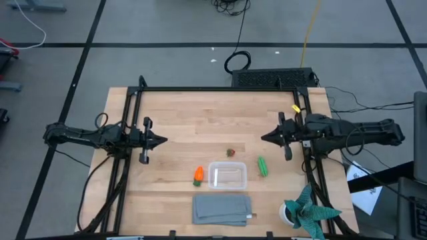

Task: Pick and placing Produce into tupperware
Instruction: Put the green peas into the transparent bin

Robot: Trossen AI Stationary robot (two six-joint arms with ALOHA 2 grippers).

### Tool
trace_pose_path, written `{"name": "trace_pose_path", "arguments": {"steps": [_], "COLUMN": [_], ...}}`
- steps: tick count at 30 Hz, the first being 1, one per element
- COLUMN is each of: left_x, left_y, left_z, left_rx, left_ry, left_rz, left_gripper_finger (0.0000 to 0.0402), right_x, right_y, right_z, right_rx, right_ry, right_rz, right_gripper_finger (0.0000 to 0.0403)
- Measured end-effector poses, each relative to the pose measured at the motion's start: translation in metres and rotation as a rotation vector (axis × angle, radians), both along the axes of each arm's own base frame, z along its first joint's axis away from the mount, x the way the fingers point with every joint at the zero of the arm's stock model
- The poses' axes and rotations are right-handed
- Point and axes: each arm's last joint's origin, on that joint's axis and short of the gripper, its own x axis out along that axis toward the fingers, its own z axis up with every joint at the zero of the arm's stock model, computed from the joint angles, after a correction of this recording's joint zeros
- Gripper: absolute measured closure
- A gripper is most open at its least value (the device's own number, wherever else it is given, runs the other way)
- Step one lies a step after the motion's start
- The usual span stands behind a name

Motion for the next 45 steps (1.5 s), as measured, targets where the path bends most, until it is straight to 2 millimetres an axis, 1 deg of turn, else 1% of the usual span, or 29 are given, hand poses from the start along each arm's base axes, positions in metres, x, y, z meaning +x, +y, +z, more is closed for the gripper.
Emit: {"name": "trace_pose_path", "arguments": {"steps": [4, 10, 19, 26, 29, 34, 40, 45], "left_x": [0.000, 0.000, 0.000, 0.000, 0.000, 0.000, 0.000, 0.000], "left_y": [0.000, 0.000, 0.000, 0.000, 0.000, 0.000, 0.001, 0.001], "left_z": [0.000, -0.001, -0.004, -0.006, -0.006, -0.007, -0.007, -0.007], "left_rx": [0.001, 0.017, 0.012, 0.013, 0.013, 0.015, 0.013, 0.012], "left_ry": [0.001, 0.007, 0.039, 0.059, 0.059, 0.074, 0.075, 0.075], "left_rz": [0.000, 0.003, 0.003, 0.002, 0.002, 0.002, 0.035, 0.044], "left_gripper_finger": [0.0396, 0.0396, 0.0396, 0.0396, 0.0396, 0.0396, 0.0396, 0.0396], "right_x": [0.003, 0.014, 0.027, 0.033, 0.034, 0.039, 0.047, 0.051], "right_y": [0.002, 0.007, 0.009, 0.009, 0.011, 0.016, 0.022, 0.024], "right_z": [0.002, 0.007, 0.012, 0.014, 0.014, 0.006, -0.003, 0.006], "right_rx": [0.034, 0.078, 0.195, 0.304, 0.325, 0.368, 0.408, 0.401], "right_ry": [0.095, 0.217, 0.485, 0.584, 0.601, 0.678, 0.763, 0.860], "right_rz": [-0.025, -0.038, -0.122, -0.202, -0.211, -0.184, -0.205, -0.235], "right_gripper_finger": [0.0403, 0.0403, 0.0403, 0.0403, 0.0403, 0.0403, 0.0403, 0.0403]}}
